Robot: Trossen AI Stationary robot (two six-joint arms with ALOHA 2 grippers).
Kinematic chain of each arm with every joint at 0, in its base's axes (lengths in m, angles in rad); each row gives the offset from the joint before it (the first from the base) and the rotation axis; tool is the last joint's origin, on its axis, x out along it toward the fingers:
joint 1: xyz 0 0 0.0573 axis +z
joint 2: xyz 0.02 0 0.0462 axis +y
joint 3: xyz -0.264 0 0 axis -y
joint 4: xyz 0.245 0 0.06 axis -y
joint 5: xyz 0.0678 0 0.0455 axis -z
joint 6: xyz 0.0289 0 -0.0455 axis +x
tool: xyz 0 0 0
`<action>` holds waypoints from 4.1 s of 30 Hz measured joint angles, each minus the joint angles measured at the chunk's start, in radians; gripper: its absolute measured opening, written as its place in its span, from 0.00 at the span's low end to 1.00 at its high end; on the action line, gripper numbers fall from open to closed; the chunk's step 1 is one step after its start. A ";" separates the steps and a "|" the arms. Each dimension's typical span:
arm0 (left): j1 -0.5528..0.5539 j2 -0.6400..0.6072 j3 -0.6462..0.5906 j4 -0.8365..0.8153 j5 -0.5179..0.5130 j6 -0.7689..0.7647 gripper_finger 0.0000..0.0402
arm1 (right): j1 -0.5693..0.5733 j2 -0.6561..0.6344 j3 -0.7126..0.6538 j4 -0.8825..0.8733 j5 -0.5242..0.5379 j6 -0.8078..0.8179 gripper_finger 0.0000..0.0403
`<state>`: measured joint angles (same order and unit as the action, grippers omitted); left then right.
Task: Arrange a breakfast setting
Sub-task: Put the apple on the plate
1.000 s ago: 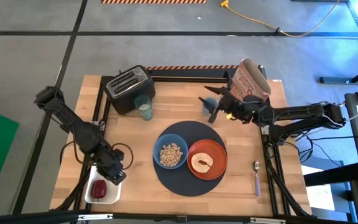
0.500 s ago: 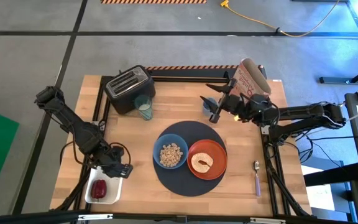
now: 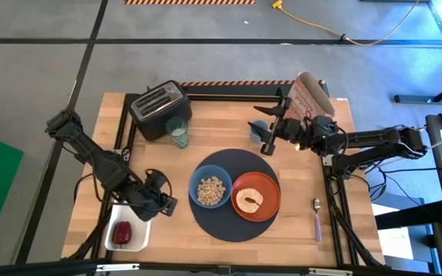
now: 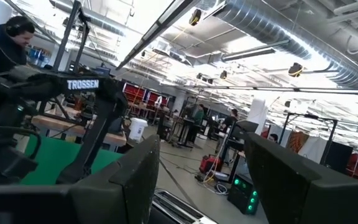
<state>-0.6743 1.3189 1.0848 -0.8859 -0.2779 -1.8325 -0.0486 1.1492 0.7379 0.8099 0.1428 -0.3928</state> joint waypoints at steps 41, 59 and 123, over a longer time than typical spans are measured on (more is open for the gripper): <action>-0.116 0.355 0.257 -0.435 0.508 -0.396 0.45 | 0.000 0.006 0.004 -0.004 0.007 0.002 0.56; -0.147 0.494 0.146 -0.367 0.822 -0.289 0.58 | 0.000 0.006 0.004 -0.005 0.007 0.001 0.56; -0.172 0.352 0.015 -0.256 0.567 -0.454 0.76 | -0.070 0.007 0.004 -0.035 -0.076 0.049 0.56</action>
<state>-0.8463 1.6707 1.0996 -1.1415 0.2890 -2.2864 -0.1184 1.1561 0.7422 0.7753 0.0670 -0.3439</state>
